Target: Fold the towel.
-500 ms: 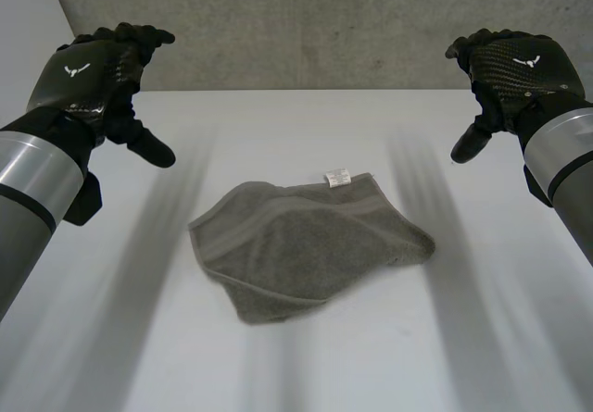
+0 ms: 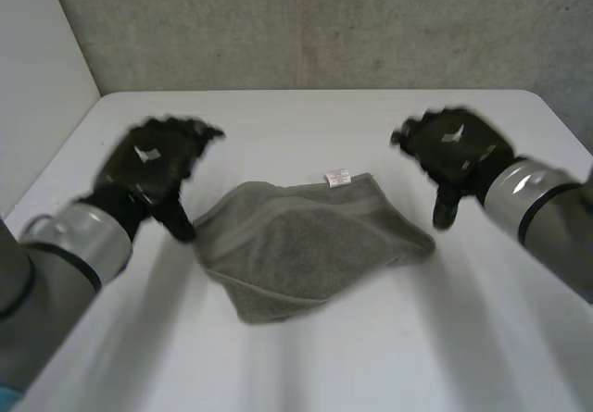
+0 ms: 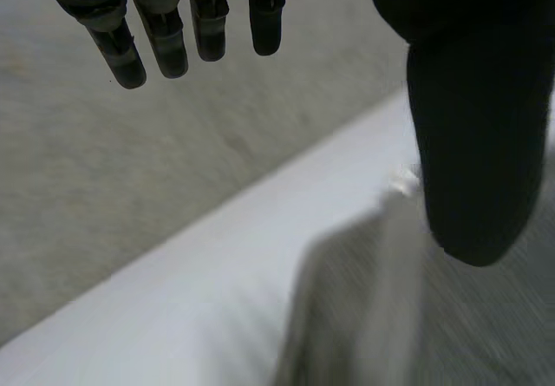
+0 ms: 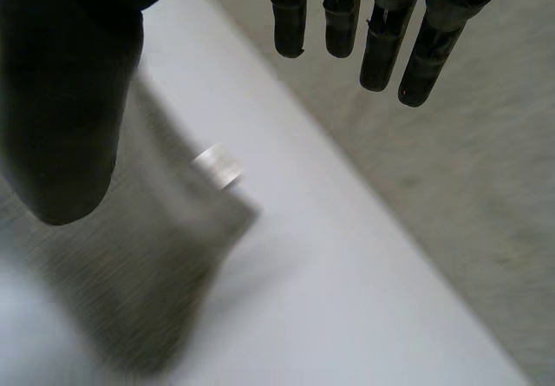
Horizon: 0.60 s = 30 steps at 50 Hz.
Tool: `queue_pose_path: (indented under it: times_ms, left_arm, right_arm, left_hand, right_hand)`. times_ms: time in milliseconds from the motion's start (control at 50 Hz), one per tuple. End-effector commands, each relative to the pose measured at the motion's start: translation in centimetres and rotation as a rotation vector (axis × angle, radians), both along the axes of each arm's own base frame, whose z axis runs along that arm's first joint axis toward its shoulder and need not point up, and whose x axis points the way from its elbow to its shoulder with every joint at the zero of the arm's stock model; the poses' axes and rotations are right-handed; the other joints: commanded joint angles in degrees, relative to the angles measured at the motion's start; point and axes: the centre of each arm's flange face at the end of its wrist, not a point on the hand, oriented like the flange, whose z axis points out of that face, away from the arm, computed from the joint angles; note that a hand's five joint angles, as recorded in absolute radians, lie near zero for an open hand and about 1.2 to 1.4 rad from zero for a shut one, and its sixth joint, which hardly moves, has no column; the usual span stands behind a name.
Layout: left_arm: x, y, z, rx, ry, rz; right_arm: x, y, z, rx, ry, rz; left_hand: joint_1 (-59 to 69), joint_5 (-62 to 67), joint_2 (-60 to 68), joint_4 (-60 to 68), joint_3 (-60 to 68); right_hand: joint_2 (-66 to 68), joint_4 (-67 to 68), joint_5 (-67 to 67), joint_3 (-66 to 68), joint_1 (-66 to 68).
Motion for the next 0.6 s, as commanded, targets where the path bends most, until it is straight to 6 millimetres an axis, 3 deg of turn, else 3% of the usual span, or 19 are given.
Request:
queue_pose_path:
  times_ms: [20, 60, 160, 200, 260, 320, 360, 480, 500, 520, 540, 600]
  left_arm:
    - [-0.7, 2.5, -4.5, 0.038, -0.235, -0.150]
    - [-0.8, 2.9, -6.2, 0.076, -0.279, -0.171]
    - [-1.8, 4.0, -8.3, 0.126, -0.313, -0.229]
    - [-2.1, 4.1, -8.8, 0.134, -0.319, -0.240]
    - [-2.5, 3.8, -10.2, 0.149, -0.331, -0.250]
    - [-3.0, 3.2, -11.2, 0.132, -0.327, -0.249]
    - [-3.7, 2.9, -11.7, 0.097, -0.314, -0.257]
    - [-5.1, 1.7, -12.2, -0.018, -0.274, -0.216]
    - [-5.2, 1.3, -12.1, -0.046, -0.267, -0.194]
    - [-5.2, 1.3, -12.0, -0.046, -0.267, -0.194]
    - [-5.3, 1.1, -11.7, -0.069, -0.259, -0.173]
    - [-5.2, 0.8, -11.1, -0.093, -0.250, -0.140]
  right_arm:
    - [0.7, -0.7, -6.4, 0.217, 0.096, 0.026]
    - [0.8, -1.3, -8.6, 0.271, 0.106, 0.020]
    - [1.4, -2.5, -11.3, 0.334, 0.018, -0.034]
    - [1.4, -2.8, -11.5, 0.339, -0.011, -0.047]
    - [1.4, -3.7, -11.5, 0.331, -0.088, -0.082]
    - [1.3, -3.9, -11.5, 0.324, -0.115, -0.092]
    - [1.4, -3.9, -11.3, 0.320, -0.135, -0.093]
    - [1.2, -3.4, -9.8, 0.306, -0.128, -0.085]
    - [1.1, -3.1, -8.9, 0.300, -0.119, -0.077]
    - [1.1, -3.1, -8.9, 0.300, -0.119, -0.077]
    - [0.9, -2.8, -8.0, 0.292, -0.098, -0.068]
    - [-0.3, -3.0, -5.8, 0.236, -0.036, -0.066]
  left_hand:
    - [1.92, 0.87, 2.19, 2.18, 2.11]
    - [3.43, 2.37, 3.70, 3.68, 3.61]
    - [9.98, 8.92, 10.25, 10.23, 10.16]
    - [11.50, 10.44, 11.77, 11.75, 11.68]
    - [16.73, 15.67, 17.00, 16.98, 16.91]
    - [25.14, 24.08, 25.41, 25.39, 25.32]
    - [27.15, 26.09, 27.42, 27.40, 27.33]
    - [49.70, 48.64, 49.97, 49.95, 49.88]
    - [58.52, 57.47, 58.79, 58.78, 58.71]
    - [58.61, 57.56, 58.88, 58.86, 58.80]
    - [68.11, 67.05, 68.38, 68.36, 68.29]
    - [69.36, 68.30, 69.63, 69.61, 69.54]
  right_hand:
    - [-4.12, -4.73, -3.34, -3.85, -3.33]
    - [-2.41, -3.01, -1.62, -2.14, -1.62]
    - [10.73, 10.12, 11.51, 11.00, 11.52]
    - [16.26, 15.66, 17.04, 16.53, 17.05]
    - [42.62, 42.02, 43.41, 42.89, 43.41]
    - [52.82, 52.21, 53.60, 53.09, 53.61]
    - [65.85, 65.25, 66.64, 66.12, 66.64]
    - [65.88, 65.27, 66.66, 66.15, 66.67]
    - [65.88, 65.27, 66.66, 66.15, 66.67]
    - [65.88, 65.27, 66.66, 66.15, 66.67]
    - [65.88, 65.27, 66.66, 66.15, 66.67]
    - [65.88, 65.27, 66.66, 66.15, 66.67]
